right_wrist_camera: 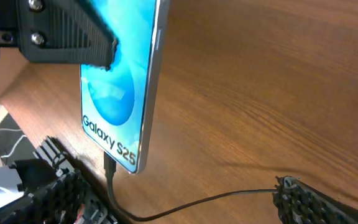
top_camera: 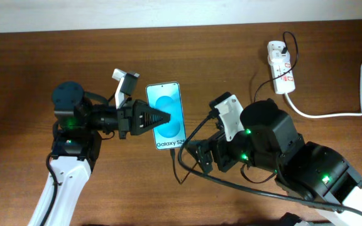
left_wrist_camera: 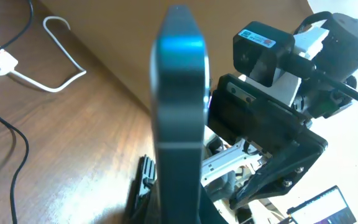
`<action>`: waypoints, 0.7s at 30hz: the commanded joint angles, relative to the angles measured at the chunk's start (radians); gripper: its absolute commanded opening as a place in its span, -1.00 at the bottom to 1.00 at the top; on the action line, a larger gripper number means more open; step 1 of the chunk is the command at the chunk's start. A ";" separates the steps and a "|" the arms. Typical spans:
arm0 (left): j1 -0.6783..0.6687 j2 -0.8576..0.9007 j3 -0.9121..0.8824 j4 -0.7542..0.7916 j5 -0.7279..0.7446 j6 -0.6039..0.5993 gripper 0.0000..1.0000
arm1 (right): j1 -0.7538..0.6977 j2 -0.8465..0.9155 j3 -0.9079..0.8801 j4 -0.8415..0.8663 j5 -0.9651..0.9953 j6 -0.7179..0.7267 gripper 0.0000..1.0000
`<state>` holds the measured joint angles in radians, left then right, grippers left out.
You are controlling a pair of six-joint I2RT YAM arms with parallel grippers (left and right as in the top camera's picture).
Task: Plug charger to phone and switch on socket
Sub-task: 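Push the plug upward into the phone port with the right gripper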
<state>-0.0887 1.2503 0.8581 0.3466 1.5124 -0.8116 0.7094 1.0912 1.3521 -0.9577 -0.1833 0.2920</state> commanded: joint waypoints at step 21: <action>0.000 -0.016 0.010 0.221 0.041 0.002 -1.00 | -0.003 0.037 0.008 -0.243 0.038 0.080 0.97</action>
<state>-0.0887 1.2491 0.8543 0.5613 1.5608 -0.8150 0.7094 1.1290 1.3556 -1.1992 -0.1864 0.3702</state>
